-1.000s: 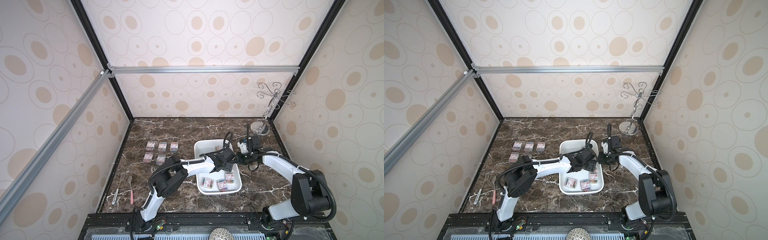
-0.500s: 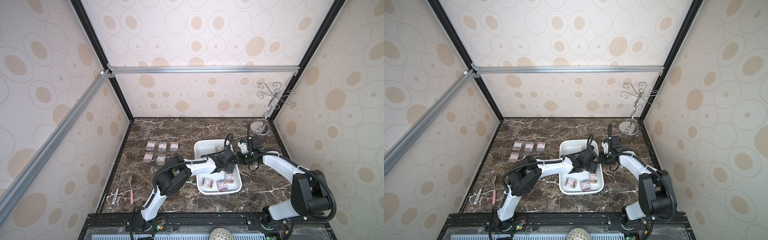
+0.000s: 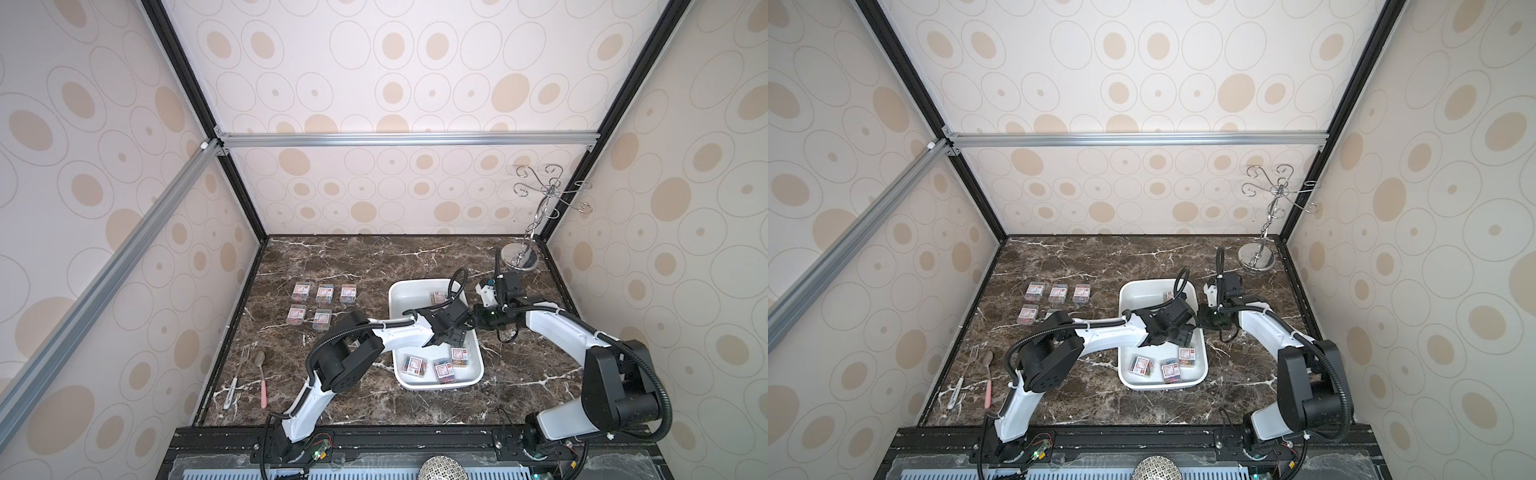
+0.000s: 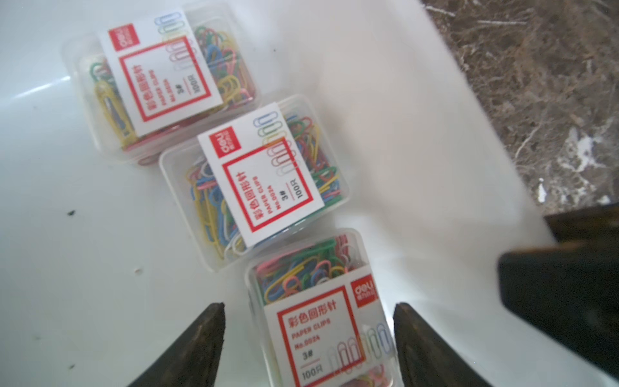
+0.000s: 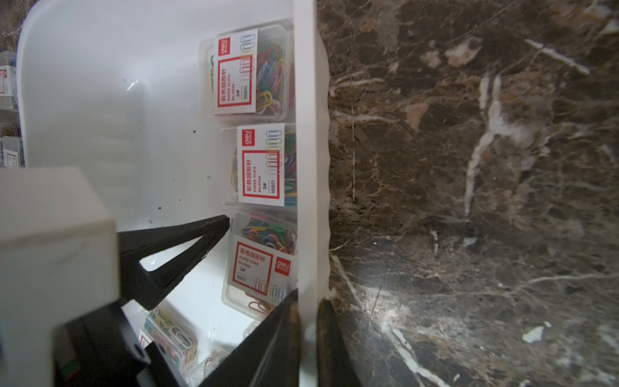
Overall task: Take the paper clips out of the storage box
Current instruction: Pick up the boxed paper clips from the storage box.
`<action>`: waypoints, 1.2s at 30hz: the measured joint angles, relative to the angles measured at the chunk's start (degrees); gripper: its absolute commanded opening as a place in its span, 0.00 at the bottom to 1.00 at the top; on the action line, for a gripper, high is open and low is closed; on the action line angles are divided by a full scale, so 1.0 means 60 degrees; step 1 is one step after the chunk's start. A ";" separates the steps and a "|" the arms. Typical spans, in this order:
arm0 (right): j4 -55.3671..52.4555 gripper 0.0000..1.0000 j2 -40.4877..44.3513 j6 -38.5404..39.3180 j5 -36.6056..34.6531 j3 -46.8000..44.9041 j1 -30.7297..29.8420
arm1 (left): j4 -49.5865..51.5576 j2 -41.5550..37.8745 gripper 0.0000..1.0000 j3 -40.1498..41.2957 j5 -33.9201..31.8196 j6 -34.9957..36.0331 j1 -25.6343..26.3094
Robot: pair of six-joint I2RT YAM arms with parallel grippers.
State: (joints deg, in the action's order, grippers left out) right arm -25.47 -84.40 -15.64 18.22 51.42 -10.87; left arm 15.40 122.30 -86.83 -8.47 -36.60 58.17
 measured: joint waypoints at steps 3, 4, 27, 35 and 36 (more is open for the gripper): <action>0.0004 0.09 0.0000 0.0004 0.0004 0.0000 0.0000 | 0.0102 -0.0171 0.76 0.0204 -0.0047 0.0062 -0.0029; 0.0004 0.09 0.0000 0.0000 0.0004 0.0000 0.0000 | 0.0124 -0.0189 0.75 0.0226 -0.0051 0.0084 -0.0036; 0.0000 0.09 -0.0022 0.0007 0.0025 0.0000 0.0004 | 0.0918 -0.0189 0.64 0.0237 -0.0627 0.0244 -0.0044; 0.0000 0.09 -0.0033 0.0011 0.0069 0.0004 0.0004 | 0.1075 -0.0189 0.61 0.0233 -0.0816 0.0259 -0.0044; 0.0000 0.09 -0.0033 0.0011 0.0073 0.0004 0.0007 | 0.1078 -0.0189 0.60 0.0233 -0.0831 0.0259 -0.0044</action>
State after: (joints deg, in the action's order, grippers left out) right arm -25.47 -84.60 -15.57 18.65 51.44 -10.83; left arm 21.87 121.16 -85.43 -13.45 -35.05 57.91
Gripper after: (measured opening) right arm 0.094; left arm 0.608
